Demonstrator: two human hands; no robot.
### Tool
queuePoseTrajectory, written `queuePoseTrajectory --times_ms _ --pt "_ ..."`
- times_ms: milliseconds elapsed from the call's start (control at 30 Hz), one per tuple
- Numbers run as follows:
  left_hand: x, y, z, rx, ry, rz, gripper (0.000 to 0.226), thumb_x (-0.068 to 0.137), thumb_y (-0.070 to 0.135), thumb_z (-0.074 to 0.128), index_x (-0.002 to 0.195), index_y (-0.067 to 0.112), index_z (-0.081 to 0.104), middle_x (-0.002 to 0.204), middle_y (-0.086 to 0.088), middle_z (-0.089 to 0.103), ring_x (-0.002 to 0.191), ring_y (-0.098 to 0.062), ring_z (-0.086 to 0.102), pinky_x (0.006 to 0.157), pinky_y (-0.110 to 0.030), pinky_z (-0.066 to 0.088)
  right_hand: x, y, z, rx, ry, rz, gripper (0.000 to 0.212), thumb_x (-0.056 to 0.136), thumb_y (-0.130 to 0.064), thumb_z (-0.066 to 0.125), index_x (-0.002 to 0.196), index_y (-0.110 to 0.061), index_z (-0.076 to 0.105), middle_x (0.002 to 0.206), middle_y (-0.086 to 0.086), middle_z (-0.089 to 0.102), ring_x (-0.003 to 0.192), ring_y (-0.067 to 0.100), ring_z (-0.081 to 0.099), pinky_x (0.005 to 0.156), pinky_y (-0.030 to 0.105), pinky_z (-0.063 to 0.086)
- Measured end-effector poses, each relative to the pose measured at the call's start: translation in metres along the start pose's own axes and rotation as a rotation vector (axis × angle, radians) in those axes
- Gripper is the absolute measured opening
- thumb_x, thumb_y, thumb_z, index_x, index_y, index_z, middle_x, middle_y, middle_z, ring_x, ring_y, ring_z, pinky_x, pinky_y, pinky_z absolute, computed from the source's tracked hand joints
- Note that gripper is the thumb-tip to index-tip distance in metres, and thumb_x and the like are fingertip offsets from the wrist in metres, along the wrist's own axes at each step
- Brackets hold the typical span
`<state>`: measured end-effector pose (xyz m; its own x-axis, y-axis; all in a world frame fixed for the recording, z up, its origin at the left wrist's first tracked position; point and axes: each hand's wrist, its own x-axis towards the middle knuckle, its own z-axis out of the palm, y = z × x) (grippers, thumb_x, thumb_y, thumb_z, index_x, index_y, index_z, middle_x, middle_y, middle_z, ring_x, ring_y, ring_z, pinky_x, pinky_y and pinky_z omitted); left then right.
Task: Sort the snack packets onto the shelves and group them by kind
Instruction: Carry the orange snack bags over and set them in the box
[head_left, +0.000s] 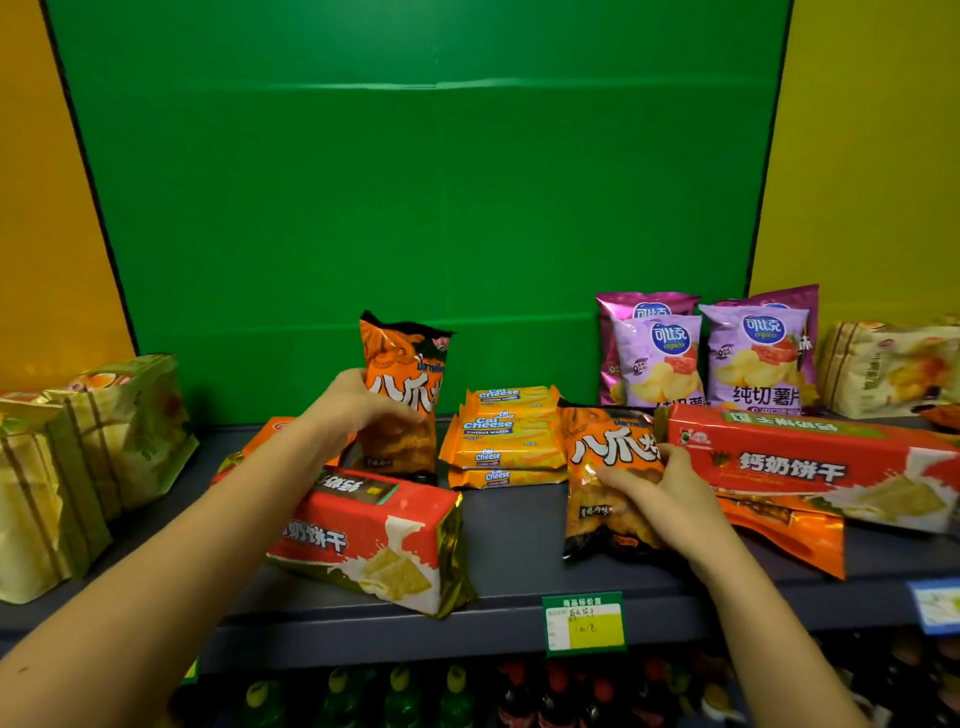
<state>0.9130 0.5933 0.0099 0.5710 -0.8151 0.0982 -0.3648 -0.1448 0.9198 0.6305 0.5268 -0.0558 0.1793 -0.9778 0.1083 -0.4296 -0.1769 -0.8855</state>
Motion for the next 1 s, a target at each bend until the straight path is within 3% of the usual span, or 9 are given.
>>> queuePoseTrajectory --times_ms 100,200,400,500,600,733,867,1000 --pt "-0.005 0.005 0.0 -0.073 0.1 0.183 0.052 0.061 0.002 0.082 0.104 0.012 0.056 0.103 -0.008 0.064 0.09 -0.02 0.057 0.077 -0.029 0.045 -0.001 -0.002 0.004 0.088 0.046 -0.048 0.075 0.069 -0.041 0.074 0.132 -0.014 0.044 0.127 0.006 0.058 0.115 0.025 0.055 0.1 0.043 0.044" --pt "-0.01 0.011 -0.003 -0.146 0.137 0.355 0.055 0.063 0.001 0.081 0.109 0.014 0.055 0.103 -0.005 0.065 0.088 -0.016 0.062 0.084 -0.03 0.049 -0.003 -0.006 0.007 0.114 0.138 -0.167 0.072 0.067 -0.034 0.078 0.129 -0.016 0.047 0.127 0.005 0.058 0.114 0.023 0.055 0.097 0.036 0.043" --pt "-0.032 0.053 -0.002 -0.268 0.134 0.567 0.052 0.063 0.0 0.079 0.108 0.013 0.057 0.093 0.009 0.067 0.069 0.011 0.065 0.066 -0.008 0.052 -0.008 -0.025 -0.014 0.17 0.281 -0.382 0.078 0.066 -0.037 0.078 0.132 -0.022 0.042 0.131 0.002 0.053 0.118 0.019 0.052 0.1 0.039 0.045" --pt "-0.043 0.084 0.01 -0.305 -0.014 0.566 0.052 0.058 0.004 0.081 0.105 0.016 0.062 0.094 0.008 0.071 0.076 0.004 0.068 0.067 -0.013 0.052 -0.012 -0.029 -0.044 0.201 0.333 -0.424 0.074 0.067 -0.038 0.077 0.131 -0.023 0.042 0.129 0.0 0.053 0.117 0.017 0.053 0.099 0.037 0.046" --pt "-0.055 0.115 0.041 -0.336 -0.195 0.52 0.038 0.062 0.004 0.077 0.094 0.021 0.064 0.081 0.011 0.074 0.073 0.0 0.068 0.067 -0.02 0.051 -0.015 -0.021 -0.088 0.236 0.399 -0.396 0.08 0.064 -0.043 0.077 0.133 -0.025 0.04 0.131 -0.002 0.054 0.119 0.018 0.052 0.102 0.039 0.044" --pt "-0.073 0.146 0.111 -0.312 -0.385 0.475 0.042 0.06 0.006 0.078 0.098 0.019 0.065 0.082 0.01 0.073 0.071 -0.002 0.068 0.064 -0.019 0.054 -0.025 0.004 -0.159 0.29 0.491 -0.339 0.089 0.05 -0.055 0.075 0.128 -0.023 0.047 0.121 -0.003 0.062 0.109 0.016 0.061 0.097 0.043 0.049" --pt "-0.095 0.166 0.194 -0.336 -0.518 0.401 0.031 0.069 0.003 0.073 0.095 0.018 0.065 0.07 0.012 0.073 0.058 0.002 0.067 0.046 -0.01 0.047 -0.04 0.046 -0.233 0.307 0.573 -0.291 0.081 0.056 -0.045 0.079 0.127 -0.021 0.049 0.12 -0.002 0.063 0.106 0.017 0.062 0.096 0.045 0.049" --pt "-0.126 0.179 0.281 -0.375 -0.608 0.32 0.038 0.069 0.004 0.074 0.104 0.015 0.064 0.07 0.009 0.073 0.056 -0.001 0.067 0.048 -0.012 0.049 -0.054 0.098 -0.311 0.281 0.659 -0.227 0.088 0.053 -0.05 0.081 0.131 -0.023 0.047 0.124 -0.002 0.061 0.109 0.017 0.061 0.097 0.044 0.049"
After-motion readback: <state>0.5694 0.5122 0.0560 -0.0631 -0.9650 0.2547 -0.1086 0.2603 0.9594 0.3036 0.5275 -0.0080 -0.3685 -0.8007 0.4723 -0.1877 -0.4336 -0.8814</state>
